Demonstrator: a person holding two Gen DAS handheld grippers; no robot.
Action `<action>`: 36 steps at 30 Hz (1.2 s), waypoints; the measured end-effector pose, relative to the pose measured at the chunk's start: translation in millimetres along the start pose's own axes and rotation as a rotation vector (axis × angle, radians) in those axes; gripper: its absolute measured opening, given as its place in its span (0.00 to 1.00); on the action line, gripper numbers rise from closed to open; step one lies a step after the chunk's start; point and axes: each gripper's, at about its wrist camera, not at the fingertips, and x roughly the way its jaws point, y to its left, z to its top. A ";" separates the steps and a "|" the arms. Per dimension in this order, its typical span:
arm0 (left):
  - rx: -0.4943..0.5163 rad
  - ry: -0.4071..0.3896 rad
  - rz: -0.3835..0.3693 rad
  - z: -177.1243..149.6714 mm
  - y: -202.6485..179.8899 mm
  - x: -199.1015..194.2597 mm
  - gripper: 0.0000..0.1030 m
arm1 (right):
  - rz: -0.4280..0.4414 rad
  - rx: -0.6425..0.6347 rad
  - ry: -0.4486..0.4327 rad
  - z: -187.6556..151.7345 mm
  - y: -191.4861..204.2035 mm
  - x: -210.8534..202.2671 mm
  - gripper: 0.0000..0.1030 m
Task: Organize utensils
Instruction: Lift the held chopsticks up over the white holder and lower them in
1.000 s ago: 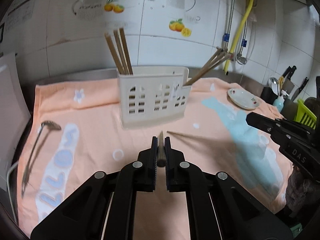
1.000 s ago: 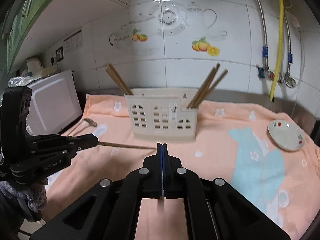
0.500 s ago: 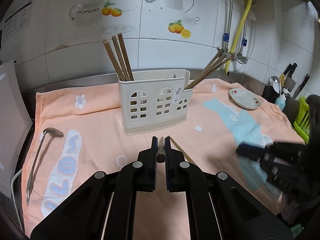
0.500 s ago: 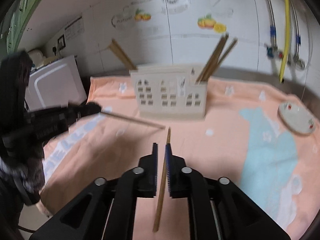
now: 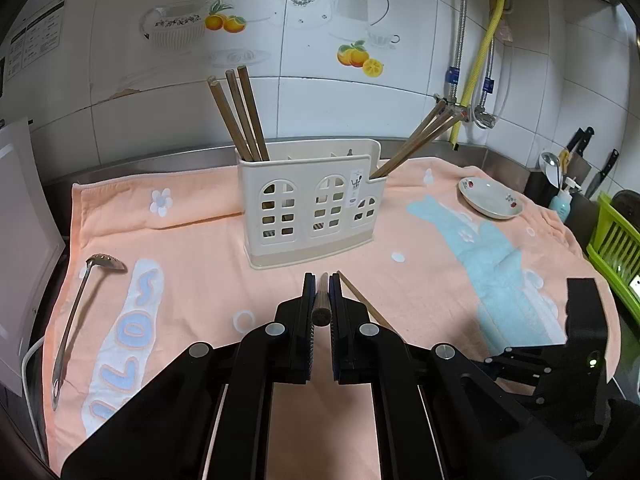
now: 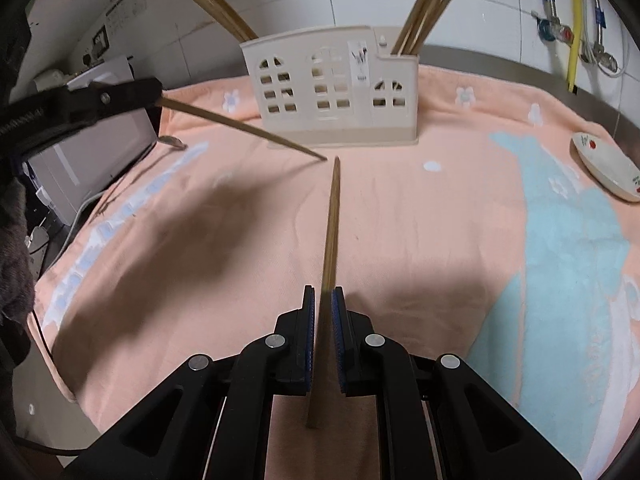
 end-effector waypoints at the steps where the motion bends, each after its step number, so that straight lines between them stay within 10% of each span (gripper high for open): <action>1: 0.000 0.000 0.000 0.0 0.1 0.1 0.05 | -0.004 0.001 0.008 -2.0 -0.5 2.9 0.09; 17: 0.003 -0.002 0.005 0.6 -0.2 -1.1 0.05 | -0.045 -0.019 -0.037 -5.6 2.9 -12.2 0.06; 36: 0.039 -0.079 0.013 56.1 -1.3 -12.2 0.05 | -0.058 -0.106 -0.379 114.0 -3.4 -108.2 0.06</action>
